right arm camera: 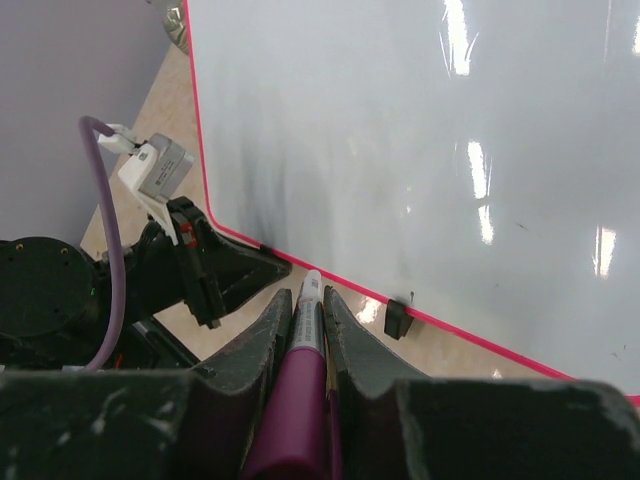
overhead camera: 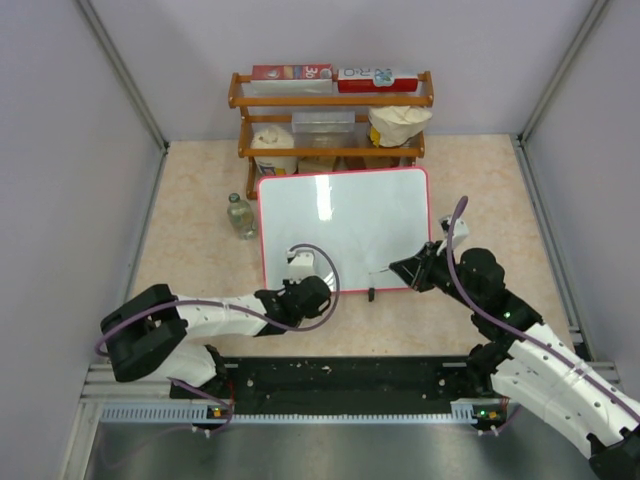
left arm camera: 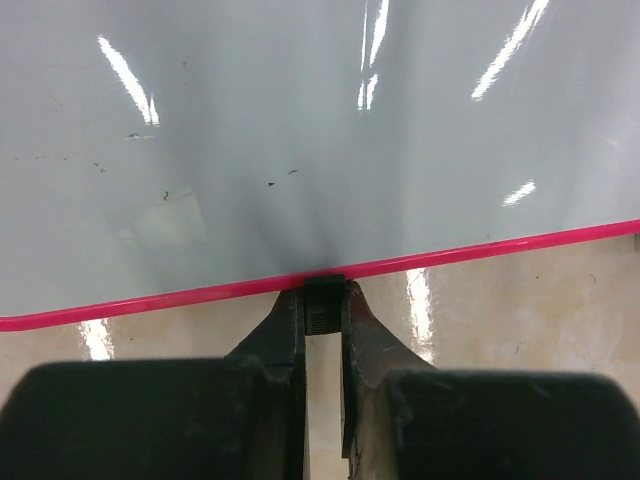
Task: Write a sentence on the whiteboard
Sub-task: Move the whiteboard stand to the center of the board.
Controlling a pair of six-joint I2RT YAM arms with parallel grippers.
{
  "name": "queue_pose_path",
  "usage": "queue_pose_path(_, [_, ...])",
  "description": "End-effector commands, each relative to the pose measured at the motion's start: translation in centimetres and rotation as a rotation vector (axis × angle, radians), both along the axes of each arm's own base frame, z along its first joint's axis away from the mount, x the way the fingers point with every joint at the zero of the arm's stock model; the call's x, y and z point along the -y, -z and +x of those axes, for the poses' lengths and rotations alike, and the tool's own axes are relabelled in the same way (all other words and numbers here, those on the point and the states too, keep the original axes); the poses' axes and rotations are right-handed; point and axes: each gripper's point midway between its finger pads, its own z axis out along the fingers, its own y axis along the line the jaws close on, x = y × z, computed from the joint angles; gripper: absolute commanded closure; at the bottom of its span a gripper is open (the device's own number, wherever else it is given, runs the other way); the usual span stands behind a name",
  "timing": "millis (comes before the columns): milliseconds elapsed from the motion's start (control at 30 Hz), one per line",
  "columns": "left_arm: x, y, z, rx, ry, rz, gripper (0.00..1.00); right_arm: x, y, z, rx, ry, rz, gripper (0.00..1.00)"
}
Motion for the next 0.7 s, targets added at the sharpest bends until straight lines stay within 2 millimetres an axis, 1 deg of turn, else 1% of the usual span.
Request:
queue_pose_path(0, [-2.0,2.9,-3.3,-0.131,0.016,0.110,1.00,0.2,-1.1,0.3,0.036,0.014,0.015,1.00])
queue_pose_path(33, [-1.6,2.7,-3.6,-0.131,0.025,0.106,1.00,0.2,-1.1,0.3,0.039,0.014,0.017,1.00])
queue_pose_path(67, [-1.8,2.7,-3.9,-0.139,0.026,0.120,1.00,0.3,-1.1,0.3,0.038,0.016,0.018,1.00])
queue_pose_path(133, [-1.1,2.4,-4.4,-0.143,0.036,0.112,1.00,0.4,-1.2,0.3,0.043,0.018,0.019,1.00])
queue_pose_path(200, [-0.9,2.4,-5.1,-0.160,0.032,0.117,1.00,0.4,-1.2,0.3,0.042,0.022,0.022,1.00])
queue_pose_path(267, [-0.1,2.2,-6.0,-0.175,0.044,0.108,1.00,0.4,-1.3,0.3,0.043,0.021,0.024,1.00])
queue_pose_path(300, [-0.2,2.5,-6.5,-0.196,0.031,0.110,1.00,0.4,-1.3,0.3,0.042,0.021,0.024,1.00])
queue_pose_path(367, [0.6,2.5,-7.6,-0.221,0.052,0.098,1.00,0.4,-1.3,0.2,0.043,0.018,0.026,1.00])
queue_pose_path(400, [0.9,2.7,-8.5,-0.231,0.061,0.101,1.00,0.4,-1.3,0.2,0.043,0.018,0.026,1.00])
queue_pose_path(467, [1.5,2.5,-9.1,-0.237,0.068,0.095,1.00,0.4,-1.3,0.2,0.045,0.019,0.024,1.00])
queue_pose_path(500, [2.1,2.3,-9.9,-0.241,0.081,0.097,1.00,0.4,-1.3,0.2,0.045,0.019,0.024,1.00])
queue_pose_path(567, [2.7,2.1,-10.4,-0.240,0.093,0.102,1.00,0.5,-1.4,0.2,0.048,0.021,0.028,1.00])
queue_pose_path(600, [3.5,2.0,-11.0,-0.242,0.105,0.102,1.00,0.5,-1.4,0.2,0.048,0.019,0.027,1.00])
queue_pose_path(667, [3.4,1.9,-11.6,-0.245,0.109,0.134,1.00,0.5,-1.6,0.2,0.052,0.022,0.029,1.00])
